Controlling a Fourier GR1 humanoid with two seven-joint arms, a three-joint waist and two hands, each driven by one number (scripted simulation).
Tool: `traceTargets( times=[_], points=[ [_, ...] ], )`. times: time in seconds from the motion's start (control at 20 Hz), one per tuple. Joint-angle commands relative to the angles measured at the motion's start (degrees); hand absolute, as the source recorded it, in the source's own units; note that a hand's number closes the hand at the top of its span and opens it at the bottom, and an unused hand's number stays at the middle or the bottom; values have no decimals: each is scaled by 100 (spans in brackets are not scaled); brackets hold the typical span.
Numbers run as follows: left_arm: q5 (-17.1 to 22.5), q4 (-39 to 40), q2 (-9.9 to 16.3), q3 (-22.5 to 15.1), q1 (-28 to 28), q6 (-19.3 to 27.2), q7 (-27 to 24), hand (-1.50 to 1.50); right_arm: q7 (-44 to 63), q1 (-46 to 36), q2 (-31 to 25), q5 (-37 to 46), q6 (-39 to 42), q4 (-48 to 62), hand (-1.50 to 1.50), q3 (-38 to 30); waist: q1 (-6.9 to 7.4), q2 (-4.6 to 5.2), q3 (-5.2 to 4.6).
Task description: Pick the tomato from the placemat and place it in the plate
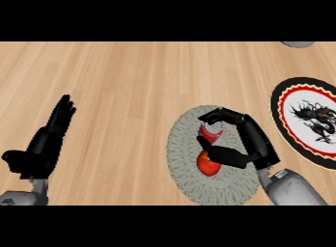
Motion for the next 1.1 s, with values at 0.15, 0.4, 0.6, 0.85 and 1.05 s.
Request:
traceTargets(
  times=[0.15, 0.4, 0.6, 0.85, 1.05],
  points=[
    [157, 500, 220, 292, -203, -374, 280, 0, 128, 210, 1518, 1851, -1550, 572, -150, 1407, -192, -21, 49],
    [-48, 523, -57, 206, 254, -350, -156, 0, 480, 582, 1145, 2732, -1787, 259, -150, 1469, -201, -31, 49],
    [-31, 1005, 37, 474, -119, -524, -241, 0, 1550, 914, 739, 3535, -1707, -961, -150, 1567, -260, -33, 46],
    [-63, 815, -62, 337, 94, -511, -280, 0, 3239, 586, 86, 4219, -422, -1586, -150, 1694, -257, -54, 37],
    [-128, 889, -143, 324, -139, -388, -93, 0, 3898, 212, -160, 3951, 797, -1382, -150, 1669, -217, -29, 41]
  ],
)
